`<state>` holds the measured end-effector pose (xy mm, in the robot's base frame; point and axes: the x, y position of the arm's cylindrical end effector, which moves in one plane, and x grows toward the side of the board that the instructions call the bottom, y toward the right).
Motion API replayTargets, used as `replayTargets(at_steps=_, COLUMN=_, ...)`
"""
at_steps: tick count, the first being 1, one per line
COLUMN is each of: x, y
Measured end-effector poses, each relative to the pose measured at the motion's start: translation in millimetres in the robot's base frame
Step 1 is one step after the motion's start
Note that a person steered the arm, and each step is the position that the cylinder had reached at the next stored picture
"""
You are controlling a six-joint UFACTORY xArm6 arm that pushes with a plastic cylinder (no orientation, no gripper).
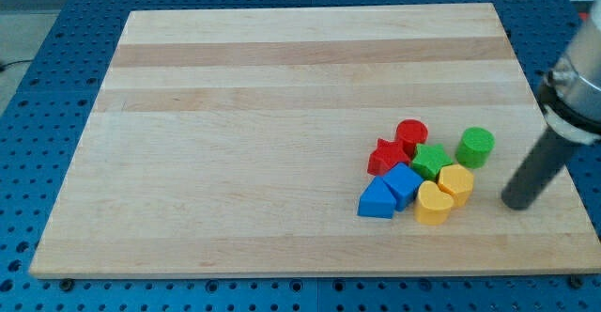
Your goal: Slide the circles into the stars
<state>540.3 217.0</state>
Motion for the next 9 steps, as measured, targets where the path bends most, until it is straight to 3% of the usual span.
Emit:
replayTargets(at_steps=3, x=-4, y=-55)
replayTargets(at_steps=5, x=-51, y=91)
replayTargets(at_steps=8, x=-70, y=-64)
replayTargets(at_steps=9, x=-85, y=-61)
